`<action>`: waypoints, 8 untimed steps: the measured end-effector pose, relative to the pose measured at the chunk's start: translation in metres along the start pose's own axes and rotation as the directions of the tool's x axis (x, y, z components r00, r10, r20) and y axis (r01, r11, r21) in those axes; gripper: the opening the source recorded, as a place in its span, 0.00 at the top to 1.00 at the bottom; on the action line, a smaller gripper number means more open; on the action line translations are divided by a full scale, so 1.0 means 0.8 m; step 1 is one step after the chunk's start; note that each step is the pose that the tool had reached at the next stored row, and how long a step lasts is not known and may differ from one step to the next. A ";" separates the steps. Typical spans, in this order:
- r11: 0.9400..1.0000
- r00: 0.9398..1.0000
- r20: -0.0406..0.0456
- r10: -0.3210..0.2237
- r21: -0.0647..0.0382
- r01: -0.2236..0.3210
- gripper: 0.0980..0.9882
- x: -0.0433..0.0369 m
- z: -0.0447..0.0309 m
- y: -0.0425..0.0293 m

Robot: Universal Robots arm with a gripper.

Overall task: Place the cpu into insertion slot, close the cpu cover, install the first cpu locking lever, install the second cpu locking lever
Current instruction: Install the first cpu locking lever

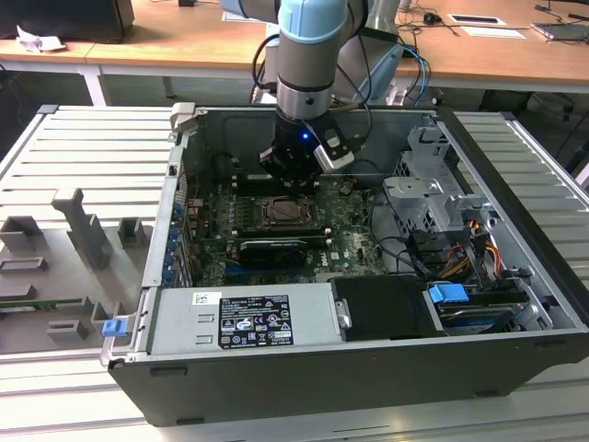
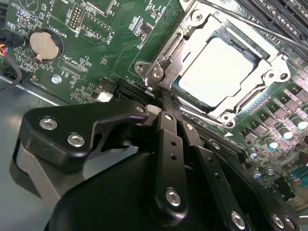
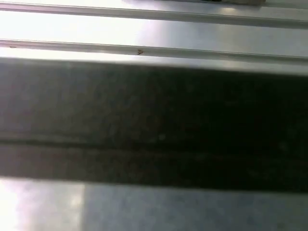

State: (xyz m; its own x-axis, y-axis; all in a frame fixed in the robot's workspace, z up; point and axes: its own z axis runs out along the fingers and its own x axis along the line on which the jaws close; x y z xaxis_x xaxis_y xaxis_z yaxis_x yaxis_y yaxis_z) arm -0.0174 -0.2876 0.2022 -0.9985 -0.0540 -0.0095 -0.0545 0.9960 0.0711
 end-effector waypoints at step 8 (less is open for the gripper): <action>1.000 1.000 -0.001 0.000 0.015 0.000 0.99 0.000 -0.0035 0.0004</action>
State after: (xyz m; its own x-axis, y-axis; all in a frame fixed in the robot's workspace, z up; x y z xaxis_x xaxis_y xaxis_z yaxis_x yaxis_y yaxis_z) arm -0.0175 -0.2875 0.2050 -0.9985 -0.0538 -0.0089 -0.0543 0.9970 0.0559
